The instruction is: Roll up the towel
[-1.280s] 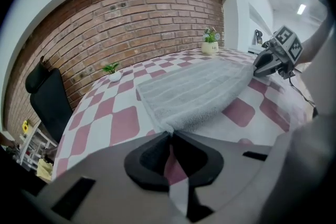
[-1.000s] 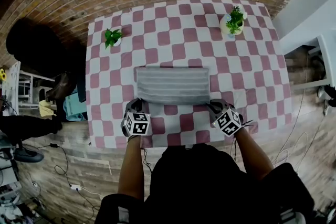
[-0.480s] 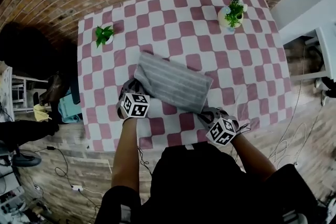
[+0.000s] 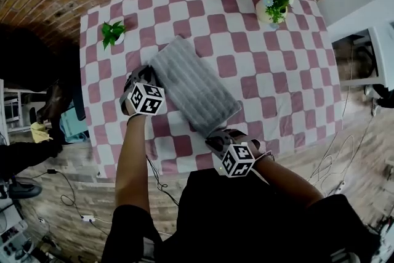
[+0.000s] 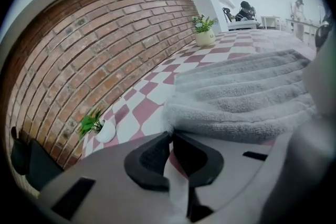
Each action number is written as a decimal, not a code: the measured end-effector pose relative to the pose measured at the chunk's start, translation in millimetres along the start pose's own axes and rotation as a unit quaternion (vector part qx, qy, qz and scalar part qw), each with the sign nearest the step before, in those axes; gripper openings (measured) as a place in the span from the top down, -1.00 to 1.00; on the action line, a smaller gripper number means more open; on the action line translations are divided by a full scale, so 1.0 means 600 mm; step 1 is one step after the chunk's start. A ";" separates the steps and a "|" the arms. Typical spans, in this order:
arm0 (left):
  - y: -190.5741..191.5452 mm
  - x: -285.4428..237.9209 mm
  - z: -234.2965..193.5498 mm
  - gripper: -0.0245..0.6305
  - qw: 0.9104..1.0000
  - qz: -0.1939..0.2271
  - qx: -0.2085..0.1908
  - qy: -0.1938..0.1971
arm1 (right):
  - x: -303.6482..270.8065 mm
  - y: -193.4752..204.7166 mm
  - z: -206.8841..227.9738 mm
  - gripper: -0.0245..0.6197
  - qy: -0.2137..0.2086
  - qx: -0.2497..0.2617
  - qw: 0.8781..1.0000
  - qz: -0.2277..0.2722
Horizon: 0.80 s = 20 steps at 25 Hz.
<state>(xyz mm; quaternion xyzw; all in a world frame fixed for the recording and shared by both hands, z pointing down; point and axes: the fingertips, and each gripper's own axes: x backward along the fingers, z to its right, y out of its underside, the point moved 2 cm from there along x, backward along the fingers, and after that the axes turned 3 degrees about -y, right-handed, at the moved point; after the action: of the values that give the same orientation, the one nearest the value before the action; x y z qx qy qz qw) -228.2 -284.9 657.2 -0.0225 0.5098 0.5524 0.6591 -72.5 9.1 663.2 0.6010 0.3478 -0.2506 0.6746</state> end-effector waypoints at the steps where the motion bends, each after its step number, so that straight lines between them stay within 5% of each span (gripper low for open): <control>1: -0.002 -0.005 -0.004 0.85 1.000 0.003 -0.003 0.001 | -0.009 -0.013 -0.005 0.83 -0.006 0.007 1.000 0.003; 11: 0.058 0.051 -0.006 0.66 0.996 -0.008 0.081 -0.030 | -0.006 -0.015 -0.040 0.65 -0.029 0.057 0.998 0.001; 20: 0.042 0.208 0.138 0.65 0.994 0.066 0.081 0.035 | 0.078 0.034 0.025 0.62 0.058 0.093 0.994 0.014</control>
<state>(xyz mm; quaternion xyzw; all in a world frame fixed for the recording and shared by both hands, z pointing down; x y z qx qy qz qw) -209.8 -138.0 623.2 0.0449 0.5761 0.5503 0.6027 -24.6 1.3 640.8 0.6794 0.3531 -0.2370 0.5980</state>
